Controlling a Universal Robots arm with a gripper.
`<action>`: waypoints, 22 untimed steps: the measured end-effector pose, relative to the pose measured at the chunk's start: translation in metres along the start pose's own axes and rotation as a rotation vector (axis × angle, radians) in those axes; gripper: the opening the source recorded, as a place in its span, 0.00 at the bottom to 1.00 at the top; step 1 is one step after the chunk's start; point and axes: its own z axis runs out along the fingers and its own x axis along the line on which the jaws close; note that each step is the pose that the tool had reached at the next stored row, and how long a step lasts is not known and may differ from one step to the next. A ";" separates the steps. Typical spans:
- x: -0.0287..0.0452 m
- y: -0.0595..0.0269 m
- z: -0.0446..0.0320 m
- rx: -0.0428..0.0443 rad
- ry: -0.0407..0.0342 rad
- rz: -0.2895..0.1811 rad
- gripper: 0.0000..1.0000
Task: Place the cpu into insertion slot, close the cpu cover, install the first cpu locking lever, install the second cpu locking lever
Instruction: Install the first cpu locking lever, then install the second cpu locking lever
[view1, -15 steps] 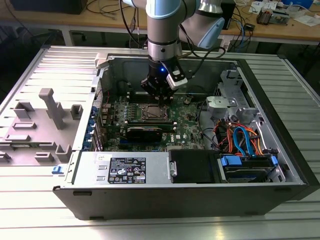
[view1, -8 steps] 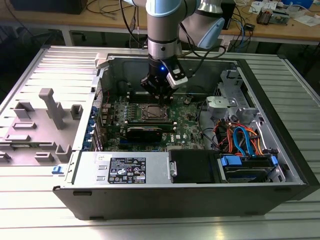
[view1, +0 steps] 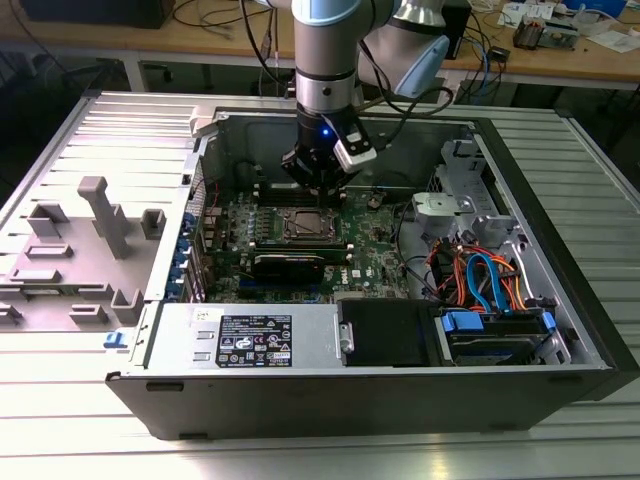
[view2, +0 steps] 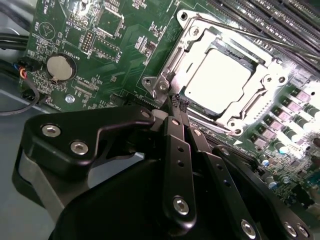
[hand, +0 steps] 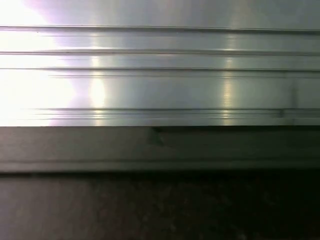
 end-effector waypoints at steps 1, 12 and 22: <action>-0.0001 -0.0001 -0.0002 0.0098 0.0001 -0.001 0.11; -0.0001 -0.0001 -0.0002 0.0291 0.0000 -0.002 0.11; -0.0001 -0.0126 0.0005 0.0290 0.0000 -0.002 0.11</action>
